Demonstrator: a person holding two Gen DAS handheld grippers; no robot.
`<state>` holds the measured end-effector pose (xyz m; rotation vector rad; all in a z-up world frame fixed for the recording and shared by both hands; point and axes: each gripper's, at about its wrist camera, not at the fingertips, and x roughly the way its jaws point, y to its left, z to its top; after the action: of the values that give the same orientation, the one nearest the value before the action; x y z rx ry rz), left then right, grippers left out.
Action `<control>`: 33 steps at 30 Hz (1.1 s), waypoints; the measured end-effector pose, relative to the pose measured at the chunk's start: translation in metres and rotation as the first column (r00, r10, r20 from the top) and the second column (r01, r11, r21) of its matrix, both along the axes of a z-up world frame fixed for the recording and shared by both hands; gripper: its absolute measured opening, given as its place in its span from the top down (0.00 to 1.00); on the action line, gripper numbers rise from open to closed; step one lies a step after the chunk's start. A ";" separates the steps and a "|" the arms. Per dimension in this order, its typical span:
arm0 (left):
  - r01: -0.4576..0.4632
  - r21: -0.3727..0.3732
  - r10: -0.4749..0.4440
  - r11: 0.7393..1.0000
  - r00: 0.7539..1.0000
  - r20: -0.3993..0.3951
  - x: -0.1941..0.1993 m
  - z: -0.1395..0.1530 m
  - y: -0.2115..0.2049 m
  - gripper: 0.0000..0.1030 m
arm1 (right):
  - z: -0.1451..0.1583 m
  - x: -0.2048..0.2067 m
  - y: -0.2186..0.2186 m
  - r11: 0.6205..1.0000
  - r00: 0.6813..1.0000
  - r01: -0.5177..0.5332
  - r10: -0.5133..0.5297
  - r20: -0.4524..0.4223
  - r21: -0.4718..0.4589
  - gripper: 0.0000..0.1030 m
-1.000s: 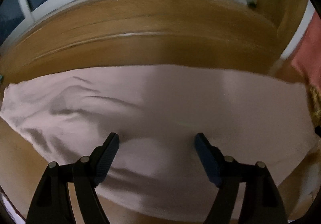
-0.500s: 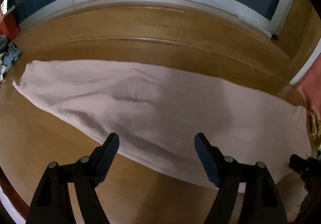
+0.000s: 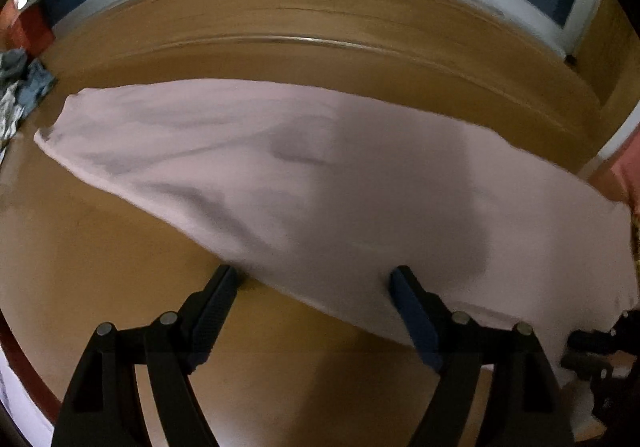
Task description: Fold clothes
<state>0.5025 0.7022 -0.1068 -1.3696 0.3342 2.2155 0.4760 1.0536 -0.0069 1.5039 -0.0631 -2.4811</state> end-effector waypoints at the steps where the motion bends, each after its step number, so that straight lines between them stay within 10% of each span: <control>1: -0.010 0.018 0.010 1.000 1.000 -0.004 0.000 0.003 -0.004 0.25 | 0.008 -0.009 0.002 1.000 1.000 -0.011 0.010 -0.014 -0.029 0.86; 6: -0.049 0.013 0.049 0.999 0.998 -0.037 -0.015 0.010 -0.011 0.26 | 0.029 -0.101 -0.004 0.992 0.988 -0.125 0.124 -0.092 -0.010 0.85; 13: -0.070 -0.055 0.068 0.996 0.997 -0.022 -0.015 -0.004 -0.006 0.23 | -0.016 -0.213 -0.022 0.986 0.986 -0.167 0.167 -0.008 -0.003 0.85; 20: -0.137 -0.028 0.137 0.990 0.991 0.008 -0.008 -0.003 -0.027 0.23 | -0.019 -0.234 0.004 0.990 0.992 -0.125 0.127 -0.015 0.063 0.98; 25: -0.197 0.046 0.197 0.979 0.980 -0.016 -0.011 0.012 -0.027 0.26 | -0.004 -0.253 -0.031 0.958 0.956 -0.285 0.286 -0.066 0.020 0.96; 33: -0.280 -0.037 0.279 0.959 0.960 -0.011 -0.034 -0.009 -0.012 0.23 | -0.032 -0.307 -0.092 0.897 0.895 -0.433 0.440 -0.071 0.091 0.97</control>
<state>0.4686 0.6906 -0.1161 -1.5104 0.1947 2.4521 0.1691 0.9612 -0.0394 1.2589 0.3488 -2.1963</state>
